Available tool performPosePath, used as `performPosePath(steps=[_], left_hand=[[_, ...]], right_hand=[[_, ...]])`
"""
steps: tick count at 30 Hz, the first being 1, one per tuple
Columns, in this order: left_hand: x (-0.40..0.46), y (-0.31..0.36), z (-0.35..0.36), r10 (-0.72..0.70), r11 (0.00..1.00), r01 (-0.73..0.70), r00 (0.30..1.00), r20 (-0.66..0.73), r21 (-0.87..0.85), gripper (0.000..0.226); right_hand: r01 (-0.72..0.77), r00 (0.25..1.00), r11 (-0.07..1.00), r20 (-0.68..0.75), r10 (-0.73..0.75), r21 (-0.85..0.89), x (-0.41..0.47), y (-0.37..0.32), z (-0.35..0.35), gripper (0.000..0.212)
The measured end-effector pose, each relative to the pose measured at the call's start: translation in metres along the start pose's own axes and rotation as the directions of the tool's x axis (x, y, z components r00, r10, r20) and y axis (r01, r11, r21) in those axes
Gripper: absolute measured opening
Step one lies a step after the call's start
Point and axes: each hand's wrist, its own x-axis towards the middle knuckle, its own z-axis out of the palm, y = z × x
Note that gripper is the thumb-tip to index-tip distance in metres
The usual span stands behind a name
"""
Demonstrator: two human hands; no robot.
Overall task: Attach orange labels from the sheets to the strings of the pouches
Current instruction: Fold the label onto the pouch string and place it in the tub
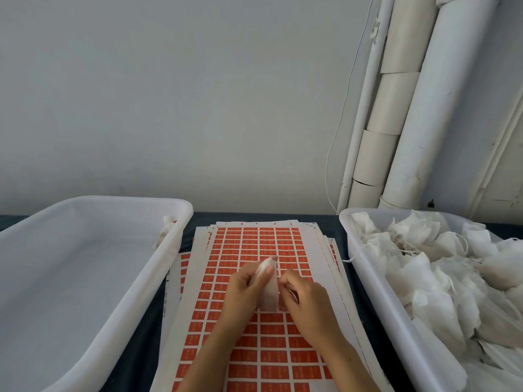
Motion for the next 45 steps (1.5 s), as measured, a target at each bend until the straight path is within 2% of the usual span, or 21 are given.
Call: performPosePath(steps=[2,3,5,6,8,11,14,18,25,27,33,38,41,45], left_hand=[[0.0,-0.003,0.001,0.016,0.996,-0.014,0.999,-0.03,0.086,0.017],[-0.001,-0.005,0.001,-0.017,0.996,0.023,0.998,-0.061,0.087,0.014],[-0.003,-0.004,0.001,-0.14,0.99,0.141,0.987,-0.083,0.017,0.014],[-0.003,-0.006,0.0,-0.156,0.988,0.156,0.986,-0.066,-0.002,0.019],[-0.001,-0.005,-0.001,-0.125,0.992,0.126,0.992,0.013,-0.027,0.027],[0.0,-0.001,-0.002,-0.059,0.996,0.063,0.996,0.073,-0.056,0.024],[0.001,-0.003,-0.002,-0.047,0.999,0.047,0.999,0.009,0.013,0.019],[0.001,-0.004,-0.001,-0.042,0.999,0.043,0.995,-0.086,0.007,0.013],[-0.001,-0.008,0.003,-0.008,0.996,0.019,0.991,-0.132,0.085,0.005],[0.0,-0.01,0.002,0.01,0.991,0.014,0.984,-0.18,0.132,0.007],[0.003,-0.013,0.002,0.076,0.952,0.022,0.948,-0.308,0.304,0.014],[0.001,-0.015,0.006,0.099,0.932,-0.004,0.965,-0.244,0.362,0.019],[0.001,-0.012,0.006,0.107,0.926,-0.056,0.987,-0.116,0.373,0.024],[-0.002,-0.009,0.002,0.132,0.944,-0.15,0.988,0.082,0.294,0.023]], right_hand=[[0.007,1.0,1.0,-0.006,-0.007,-0.002,-0.001,-0.001,-0.001,0.013],[-0.001,1.0,1.0,-0.01,0.001,0.002,-0.001,0.0,-0.001,0.014],[-0.034,0.999,0.999,-0.033,0.035,0.021,-0.002,0.0,-0.002,0.012],[-0.047,0.997,0.998,-0.053,0.049,0.036,-0.003,0.001,-0.002,0.01],[-0.05,0.993,0.998,-0.108,0.055,0.045,-0.003,0.001,-0.003,0.004],[-0.032,0.984,0.998,-0.172,0.04,0.053,-0.003,0.001,-0.003,0.003],[-0.042,0.986,0.995,-0.158,0.055,0.086,-0.004,-0.003,-0.002,0.005],[-0.052,0.989,0.991,-0.134,0.068,0.124,-0.005,-0.007,-0.001,0.005],[-0.057,0.996,0.986,-0.056,0.067,0.156,-0.005,-0.008,0.003,0.022],[-0.066,0.996,0.983,-0.041,0.074,0.173,-0.006,-0.008,0.005,0.019],[-0.009,0.998,0.998,-0.059,0.012,0.059,-0.01,-0.008,0.006,0.015],[-0.058,0.994,0.988,-0.085,0.071,0.14,-0.009,-0.012,0.006,0.013],[-0.159,0.973,0.945,-0.116,0.199,0.286,-0.009,-0.015,0.006,0.019],[-0.241,0.936,0.862,-0.129,0.328,0.446,-0.007,-0.014,0.004,0.012]])
